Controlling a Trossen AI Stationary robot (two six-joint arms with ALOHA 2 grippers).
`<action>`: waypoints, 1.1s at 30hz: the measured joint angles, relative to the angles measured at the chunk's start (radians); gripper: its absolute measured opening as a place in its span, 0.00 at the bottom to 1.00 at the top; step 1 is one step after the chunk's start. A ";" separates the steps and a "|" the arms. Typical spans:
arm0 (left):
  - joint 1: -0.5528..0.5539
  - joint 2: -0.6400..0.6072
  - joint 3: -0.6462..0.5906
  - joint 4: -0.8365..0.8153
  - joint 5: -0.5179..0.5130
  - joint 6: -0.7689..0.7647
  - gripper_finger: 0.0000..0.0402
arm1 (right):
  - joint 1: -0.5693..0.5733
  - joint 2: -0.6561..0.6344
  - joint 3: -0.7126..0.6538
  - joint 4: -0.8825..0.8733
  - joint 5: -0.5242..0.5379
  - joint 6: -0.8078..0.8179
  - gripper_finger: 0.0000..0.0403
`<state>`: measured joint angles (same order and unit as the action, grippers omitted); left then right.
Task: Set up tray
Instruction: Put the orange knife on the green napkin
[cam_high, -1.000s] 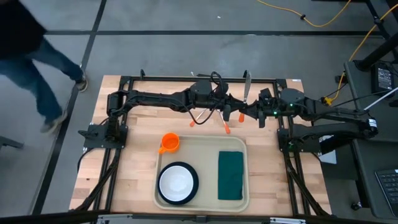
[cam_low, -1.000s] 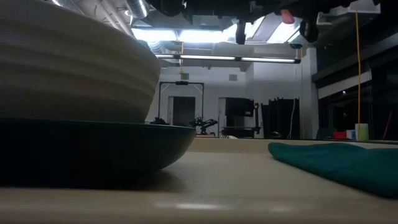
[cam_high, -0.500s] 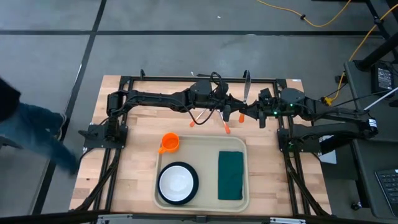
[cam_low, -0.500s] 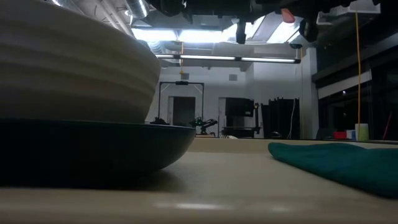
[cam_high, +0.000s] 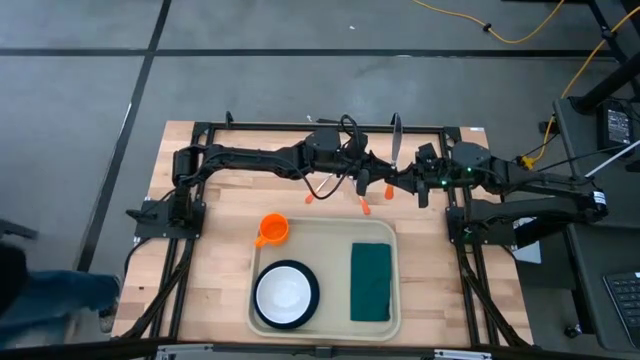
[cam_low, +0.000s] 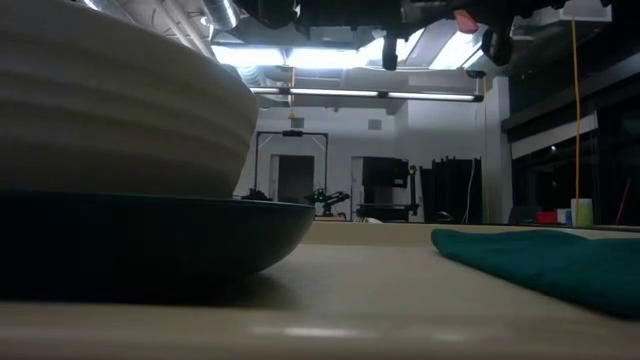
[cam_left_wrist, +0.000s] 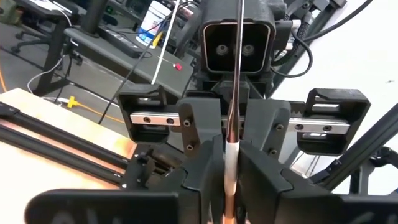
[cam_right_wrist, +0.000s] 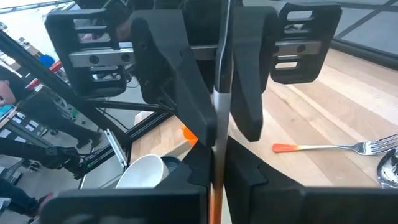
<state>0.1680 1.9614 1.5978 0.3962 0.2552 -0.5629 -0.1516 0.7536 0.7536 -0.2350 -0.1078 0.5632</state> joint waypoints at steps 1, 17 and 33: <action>0.000 0.000 0.000 0.001 0.003 0.000 0.18 | 0.000 0.000 0.000 -0.001 0.000 0.000 0.06; 0.021 -0.112 -0.002 -0.108 0.080 -0.026 0.41 | 0.000 -0.029 0.000 -0.079 -0.026 0.067 0.06; 0.066 -0.372 0.000 -0.461 -0.141 0.203 0.39 | 0.320 -0.210 -0.296 0.041 0.173 0.554 0.06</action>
<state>0.2337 1.5890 1.5978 -0.0651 0.1144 -0.3600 0.1688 0.5439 0.4576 -0.1939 0.0648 1.1174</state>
